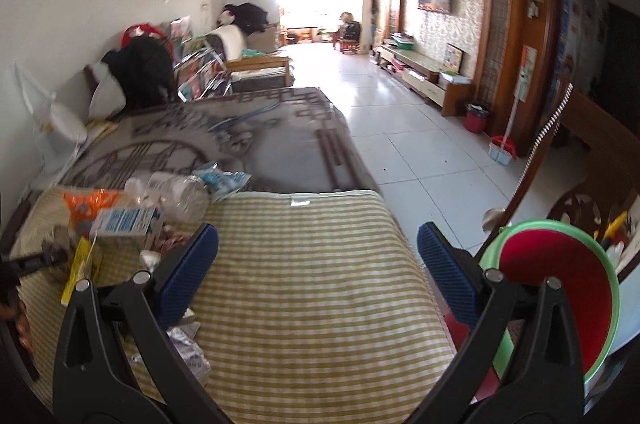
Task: Collect trash
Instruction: 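Move both tools back over the table toward the remaining trash, then grasp the crumpled newspaper with the left tool while the right tool grasps the yellow wrapper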
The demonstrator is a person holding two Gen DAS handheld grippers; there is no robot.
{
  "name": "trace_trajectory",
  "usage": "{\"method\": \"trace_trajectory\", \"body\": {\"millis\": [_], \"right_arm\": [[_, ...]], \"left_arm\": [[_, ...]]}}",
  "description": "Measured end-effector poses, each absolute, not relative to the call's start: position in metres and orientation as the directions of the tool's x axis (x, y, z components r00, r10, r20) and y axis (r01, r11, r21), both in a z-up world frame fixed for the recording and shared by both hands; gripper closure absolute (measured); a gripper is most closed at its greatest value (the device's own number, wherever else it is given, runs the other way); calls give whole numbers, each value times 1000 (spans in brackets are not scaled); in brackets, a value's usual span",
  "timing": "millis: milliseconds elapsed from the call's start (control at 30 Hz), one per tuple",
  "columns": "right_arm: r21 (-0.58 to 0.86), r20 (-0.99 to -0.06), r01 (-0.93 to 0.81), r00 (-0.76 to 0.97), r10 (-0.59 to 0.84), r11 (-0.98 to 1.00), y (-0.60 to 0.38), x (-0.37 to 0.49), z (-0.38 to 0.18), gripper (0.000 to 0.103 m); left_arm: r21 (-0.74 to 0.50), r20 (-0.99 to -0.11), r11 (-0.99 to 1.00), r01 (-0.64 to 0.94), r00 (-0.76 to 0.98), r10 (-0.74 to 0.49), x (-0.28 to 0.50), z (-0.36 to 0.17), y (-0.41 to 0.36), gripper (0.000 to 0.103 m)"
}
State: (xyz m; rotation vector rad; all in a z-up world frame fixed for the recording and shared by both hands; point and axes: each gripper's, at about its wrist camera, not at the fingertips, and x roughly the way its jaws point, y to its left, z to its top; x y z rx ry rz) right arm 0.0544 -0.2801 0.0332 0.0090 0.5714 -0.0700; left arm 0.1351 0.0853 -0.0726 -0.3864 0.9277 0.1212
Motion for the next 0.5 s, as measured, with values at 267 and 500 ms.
{"method": "trace_trajectory", "body": {"millis": [267,500], "right_arm": [[-39,-553,-49,833,19,998,-247,51,30,5],[-43,-577,-177,808,121,983,-188,51,34,5]], "left_arm": [[-414,-738,862,-292,662,-130,49,-44,102,70],[-408,-726,861,-303,680,-105,30,-43,107,70]]}}
